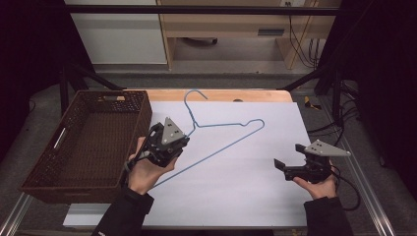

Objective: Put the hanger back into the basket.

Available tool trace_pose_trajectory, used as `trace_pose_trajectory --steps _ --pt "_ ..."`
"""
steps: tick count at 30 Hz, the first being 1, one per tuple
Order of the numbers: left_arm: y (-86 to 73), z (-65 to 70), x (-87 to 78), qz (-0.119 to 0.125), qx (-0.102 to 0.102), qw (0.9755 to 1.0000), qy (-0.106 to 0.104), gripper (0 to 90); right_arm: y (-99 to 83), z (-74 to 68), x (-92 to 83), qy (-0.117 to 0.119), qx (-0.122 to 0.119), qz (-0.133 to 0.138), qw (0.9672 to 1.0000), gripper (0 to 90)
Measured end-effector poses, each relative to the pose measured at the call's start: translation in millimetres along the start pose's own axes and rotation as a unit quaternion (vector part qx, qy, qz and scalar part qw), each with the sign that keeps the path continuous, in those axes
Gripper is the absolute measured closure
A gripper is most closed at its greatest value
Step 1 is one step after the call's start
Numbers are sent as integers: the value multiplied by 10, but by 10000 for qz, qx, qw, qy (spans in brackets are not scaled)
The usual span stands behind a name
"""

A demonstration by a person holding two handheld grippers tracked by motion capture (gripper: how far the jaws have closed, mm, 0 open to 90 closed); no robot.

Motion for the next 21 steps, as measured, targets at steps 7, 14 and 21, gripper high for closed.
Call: trace_pose_trajectory --steps 7,14,21 --pt "84 -173 -89 -8 -34 9999 99 870 -23 16 -17 -106 95 54 9999 36" --pt "117 -370 -197 17 -137 9997 186 870 -28 15 -20 -117 72 47 9999 35" --pt "141 -562 -296 -18 -185 9991 385 870 -32 7 -3 -98 29 20 9999 34"
Point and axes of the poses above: each handheld gripper's, and its own axes: x roughly forward along the jaws, y roughly out of its top, z roughly to its right, the point moved 4 cm from there along x, roughly forward along the jaws, and after that the axes turned 2 degrees about -x, right-handed, at the moved point
